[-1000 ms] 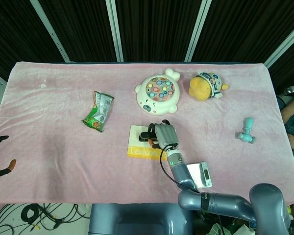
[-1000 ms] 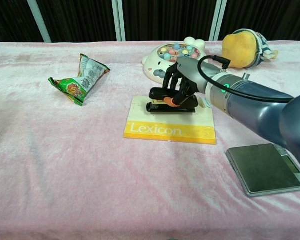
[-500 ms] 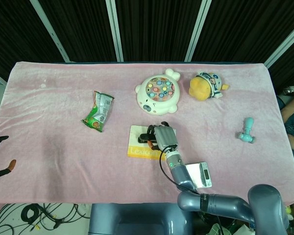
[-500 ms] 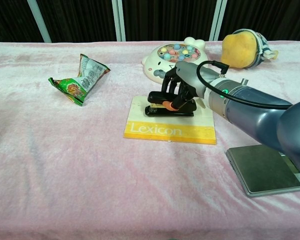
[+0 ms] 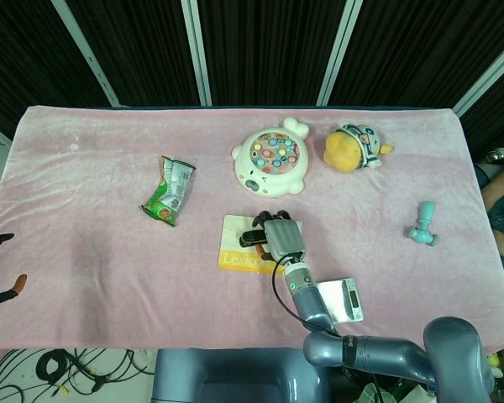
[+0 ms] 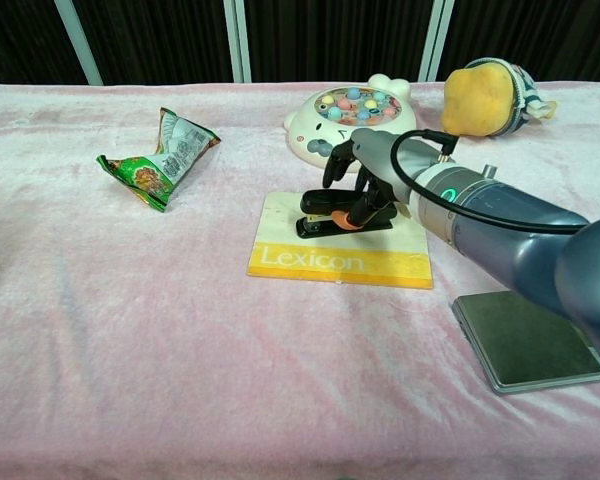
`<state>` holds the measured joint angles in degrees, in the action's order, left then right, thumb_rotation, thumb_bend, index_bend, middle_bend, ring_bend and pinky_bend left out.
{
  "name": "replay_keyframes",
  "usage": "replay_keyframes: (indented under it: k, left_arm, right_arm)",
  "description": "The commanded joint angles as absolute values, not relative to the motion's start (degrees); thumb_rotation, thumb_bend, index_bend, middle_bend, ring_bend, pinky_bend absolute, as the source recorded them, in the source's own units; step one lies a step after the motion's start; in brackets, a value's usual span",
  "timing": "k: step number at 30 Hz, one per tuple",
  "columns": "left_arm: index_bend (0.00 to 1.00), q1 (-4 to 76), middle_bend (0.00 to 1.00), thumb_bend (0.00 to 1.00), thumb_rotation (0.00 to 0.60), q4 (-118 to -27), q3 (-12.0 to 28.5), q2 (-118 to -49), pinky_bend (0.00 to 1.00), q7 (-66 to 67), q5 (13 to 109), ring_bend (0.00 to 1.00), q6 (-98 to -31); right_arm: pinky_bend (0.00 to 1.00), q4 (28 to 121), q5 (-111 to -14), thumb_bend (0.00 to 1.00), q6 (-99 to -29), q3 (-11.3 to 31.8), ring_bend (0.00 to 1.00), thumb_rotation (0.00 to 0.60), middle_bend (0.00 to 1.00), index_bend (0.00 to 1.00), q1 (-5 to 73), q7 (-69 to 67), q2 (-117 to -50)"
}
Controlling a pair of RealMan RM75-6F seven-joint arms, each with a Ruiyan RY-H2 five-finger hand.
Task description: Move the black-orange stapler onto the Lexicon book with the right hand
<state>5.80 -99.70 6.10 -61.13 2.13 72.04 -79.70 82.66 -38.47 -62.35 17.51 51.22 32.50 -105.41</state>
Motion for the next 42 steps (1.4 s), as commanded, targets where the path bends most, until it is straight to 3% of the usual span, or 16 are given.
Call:
replay_keyframes:
  k: [1,12,19,23,28,33,38,42]
  left_arm:
    - [0.19,5.8,0.03,0.31,0.6,-99.8,6.1,-61.1,0.01,2.2,72.0,0.0,-79.7]
    - [0.19,5.8,0.03,0.31,0.6,-99.9,6.2,-61.1,0.01,2.3,71.7,0.0,-79.8]
    - [0.19,5.6,0.03,0.31,0.6,-99.8,6.2,-61.3,0.01,2.2,72.1,0.0,-80.4]
    - [0.19,5.5,0.03,0.31,0.6,-99.4,6.3,-61.6,0.01,2.9,72.4,0.0,-81.1]
    - [0.19,5.4,0.03,0.31,0.6,-99.2,6.7,-62.4,0.01,3.2,72.6,0.0,-82.2]
    - [0.19,5.2,0.03,0.31,0.6,-99.2,6.6,-62.5,0.01,2.4,73.3,0.0,-82.5]
    - [0.19,5.2,0.03,0.31,0.6,-98.7,6.2,-62.6,0.01,1.5,74.9,0.0,-82.8]
    - [0.19,5.2,0.03,0.31,0.6,-98.4,6.0,-62.5,0.01,0.9,75.6,0.0,-82.8]
  right_arm:
    - [0.15,84.2,-37.3,0.21,-62.2,17.5,0.15,0.6,0.04,0.17,51.2,33.8,-104.6]
    - [0.14,94.2,-37.8,0.2,-64.8,18.9,0.12,0.6,0.0,0.09,48.6,33.0,-97.5]
    - [0.14,113.7,-43.9,0.2,-68.1,14.4,0.12,0.6,0.0,0.07,39.0,30.5,-76.6]
    - [0.14,116.5,-53.5,0.2,-68.5,10.5,0.12,0.6,0.0,0.07,32.4,22.8,-67.4]
    - [0.14,109.7,-69.1,0.2,-73.6,4.5,0.12,0.6,0.0,0.07,24.1,11.7,-63.2]
    - [0.14,99.1,-78.8,0.2,-80.8,-0.4,0.12,0.6,0.0,0.07,17.1,3.2,-65.6]
    - [0.14,88.2,-82.7,0.2,-87.5,-1.9,0.12,0.6,0.0,0.07,12.2,1.2,-70.6]
    - [0.14,84.0,-82.3,0.2,-87.8,-1.5,0.12,0.6,0.0,0.07,10.9,0.4,-72.0]
